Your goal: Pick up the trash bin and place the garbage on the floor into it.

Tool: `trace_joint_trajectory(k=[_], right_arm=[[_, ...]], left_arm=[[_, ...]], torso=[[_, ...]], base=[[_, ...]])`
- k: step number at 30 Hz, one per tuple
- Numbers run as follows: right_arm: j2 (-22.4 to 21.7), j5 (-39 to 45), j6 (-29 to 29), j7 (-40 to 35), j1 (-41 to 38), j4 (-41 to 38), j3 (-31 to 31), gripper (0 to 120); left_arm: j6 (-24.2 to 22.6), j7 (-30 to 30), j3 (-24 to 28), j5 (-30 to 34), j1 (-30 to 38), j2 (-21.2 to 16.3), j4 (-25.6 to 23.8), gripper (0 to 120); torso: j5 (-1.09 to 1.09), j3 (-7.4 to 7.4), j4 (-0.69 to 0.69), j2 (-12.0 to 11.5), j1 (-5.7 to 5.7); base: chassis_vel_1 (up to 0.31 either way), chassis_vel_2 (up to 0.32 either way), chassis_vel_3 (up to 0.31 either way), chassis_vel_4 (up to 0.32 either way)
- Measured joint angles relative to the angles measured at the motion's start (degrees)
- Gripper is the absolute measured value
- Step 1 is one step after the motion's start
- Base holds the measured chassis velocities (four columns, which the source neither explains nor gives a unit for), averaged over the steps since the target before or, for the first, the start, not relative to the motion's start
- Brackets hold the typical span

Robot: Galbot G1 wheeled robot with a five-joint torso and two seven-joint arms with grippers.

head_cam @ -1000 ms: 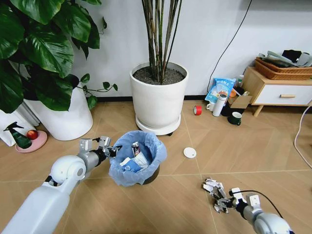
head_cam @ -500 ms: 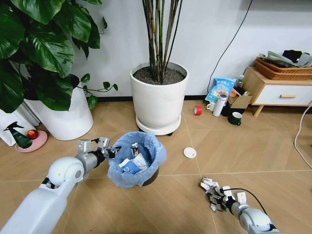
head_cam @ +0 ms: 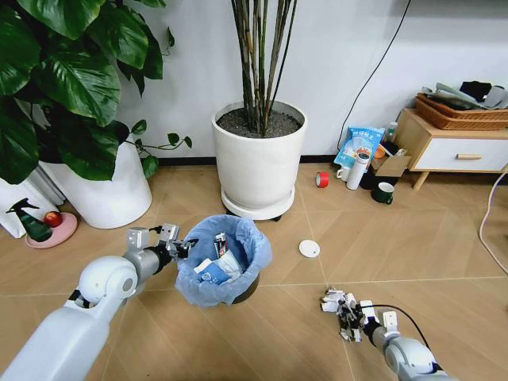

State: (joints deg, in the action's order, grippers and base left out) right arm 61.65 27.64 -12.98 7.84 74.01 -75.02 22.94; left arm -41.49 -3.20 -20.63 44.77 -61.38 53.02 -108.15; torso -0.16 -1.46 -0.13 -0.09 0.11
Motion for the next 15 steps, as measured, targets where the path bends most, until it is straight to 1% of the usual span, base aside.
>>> trace_joint_trajectory(k=[2, 3, 7, 8, 11, 12, 15], right_arm=[[-0.12, -0.04, 0.17, 0.07, 0.19, -1.81, 1.47, 0], [-0.12, -0.04, 0.17, 0.07, 0.19, -1.81, 1.47, 0], [-1.95, 1.00, 0.11, 0.22, 0.91, -7.16, 4.05, 0], [-1.95, 1.00, 0.11, 0.22, 0.91, -7.16, 4.05, 0], [-3.32, 1.59, 0.59, 0.27, 0.79, -11.68, 5.30, 0], [-3.32, 1.59, 0.59, 0.27, 0.79, -11.68, 5.30, 0], [-4.66, 1.95, 0.92, 0.28, -0.52, -17.45, 6.10, 0]], left_arm=[[0.00, 0.00, -0.17, 0.00, -0.27, -0.23, -0.21, 0], [0.00, 0.00, -0.17, 0.00, -0.27, -0.23, -0.21, 0], [0.00, -0.01, -0.29, 0.00, -0.71, -0.35, -0.50, 0], [0.00, -0.01, -0.29, 0.00, -0.71, -0.35, -0.50, 0], [0.00, -0.01, -0.22, -0.01, -0.83, -0.40, -0.82, 0], [0.00, -0.01, -0.22, -0.01, -0.83, -0.40, -0.82, 0], [0.00, 0.04, -0.13, -0.01, -0.99, -0.63, -0.98, 0]], torso=[[-0.01, 0.00, 0.00, 0.00, 0.00], [-0.01, 0.00, 0.00, 0.00, 0.00], [-0.03, 0.00, 0.00, 0.00, 0.00], [-0.03, 0.00, 0.00, 0.00, 0.00], [0.00, 0.00, -0.01, 0.00, 0.00], [0.00, 0.00, -0.01, 0.00, 0.00], [-0.02, 0.00, 0.00, 0.00, 0.00]], base=[[0.000, 0.000, 0.000, 0.000], [0.000, 0.000, 0.000, 0.000], [0.000, 0.000, 0.000, 0.000], [0.000, 0.000, 0.000, 0.000], [0.000, 0.000, 0.000, 0.000], [0.000, 0.000, 0.000, 0.000], [0.000, 0.000, 0.000, 0.000]])
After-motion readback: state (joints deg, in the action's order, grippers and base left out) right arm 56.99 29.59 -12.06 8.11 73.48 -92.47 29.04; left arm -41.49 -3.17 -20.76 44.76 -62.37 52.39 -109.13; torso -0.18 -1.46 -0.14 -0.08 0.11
